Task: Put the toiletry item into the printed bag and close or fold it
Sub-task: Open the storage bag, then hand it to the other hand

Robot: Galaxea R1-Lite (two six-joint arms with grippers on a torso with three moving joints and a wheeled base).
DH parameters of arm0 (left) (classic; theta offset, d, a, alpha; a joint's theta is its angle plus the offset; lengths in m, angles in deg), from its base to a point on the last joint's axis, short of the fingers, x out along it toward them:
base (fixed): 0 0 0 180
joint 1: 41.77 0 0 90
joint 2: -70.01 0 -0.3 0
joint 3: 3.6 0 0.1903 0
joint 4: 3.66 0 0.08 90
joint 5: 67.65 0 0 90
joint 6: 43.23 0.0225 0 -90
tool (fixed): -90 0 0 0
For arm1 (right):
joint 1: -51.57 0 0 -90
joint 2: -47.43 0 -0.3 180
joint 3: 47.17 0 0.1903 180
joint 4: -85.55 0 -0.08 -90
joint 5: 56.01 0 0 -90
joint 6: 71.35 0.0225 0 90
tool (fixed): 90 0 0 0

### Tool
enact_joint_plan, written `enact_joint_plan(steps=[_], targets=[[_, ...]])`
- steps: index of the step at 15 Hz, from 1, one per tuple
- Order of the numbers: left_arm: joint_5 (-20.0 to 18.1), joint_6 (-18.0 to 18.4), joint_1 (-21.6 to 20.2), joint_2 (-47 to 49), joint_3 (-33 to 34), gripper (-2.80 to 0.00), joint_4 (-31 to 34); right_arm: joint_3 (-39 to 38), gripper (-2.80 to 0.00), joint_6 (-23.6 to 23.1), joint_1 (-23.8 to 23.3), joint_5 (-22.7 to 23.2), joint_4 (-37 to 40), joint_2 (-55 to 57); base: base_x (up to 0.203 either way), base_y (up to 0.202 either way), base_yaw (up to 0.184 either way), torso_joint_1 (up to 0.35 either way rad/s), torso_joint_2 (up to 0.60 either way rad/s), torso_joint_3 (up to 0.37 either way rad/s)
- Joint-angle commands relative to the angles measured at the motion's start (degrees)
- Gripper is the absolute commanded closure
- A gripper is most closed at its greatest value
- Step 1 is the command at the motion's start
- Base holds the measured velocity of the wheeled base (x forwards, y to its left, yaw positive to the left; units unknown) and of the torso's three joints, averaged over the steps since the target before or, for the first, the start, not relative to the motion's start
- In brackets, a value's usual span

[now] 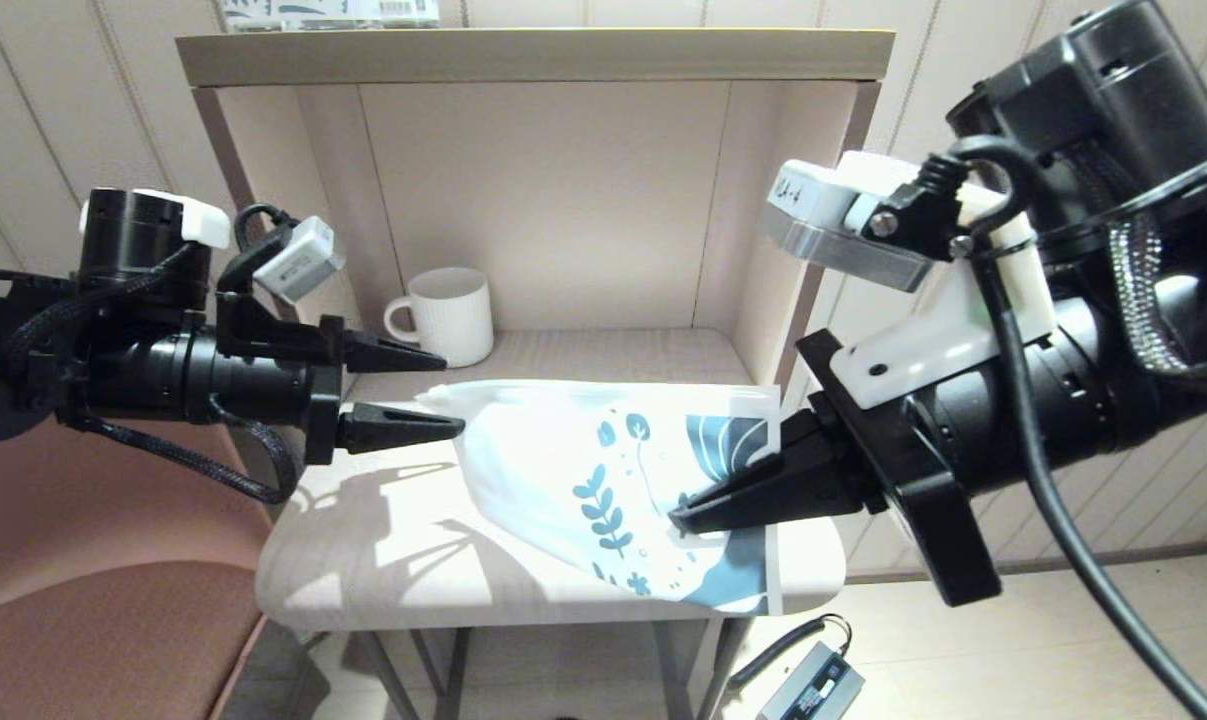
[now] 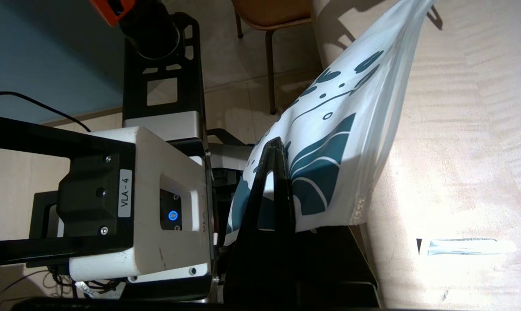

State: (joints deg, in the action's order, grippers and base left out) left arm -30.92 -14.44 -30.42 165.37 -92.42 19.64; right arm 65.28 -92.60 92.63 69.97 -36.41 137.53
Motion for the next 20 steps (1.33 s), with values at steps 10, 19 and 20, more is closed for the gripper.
enact_joint_plan(steps=[10, 19, 20], targets=[[-16.9, -18.3, -1.6, -0.5, -2.8, -2.80, 1.9, -0.4, 0.00, 0.2, 0.5, 2.2, -0.7, -2.9, 0.000, 0.000, 0.000, 0.000, 0.00, 0.000], [-20.1, -20.4, 0.8, 0.5, -1.2, -2.80, 1.2, 2.1, 0.00, 0.2, 0.5, 2.3, -0.6, -3.0, 0.000, 0.000, 0.000, 0.000, 0.00, 0.000], [-20.2, -20.6, 0.8, 0.6, -1.8, -2.80, 1.3, 2.1, 0.00, 0.3, 0.5, 2.3, -0.5, -3.0, 0.000, 0.000, 0.000, 0.000, 0.00, 0.000]])
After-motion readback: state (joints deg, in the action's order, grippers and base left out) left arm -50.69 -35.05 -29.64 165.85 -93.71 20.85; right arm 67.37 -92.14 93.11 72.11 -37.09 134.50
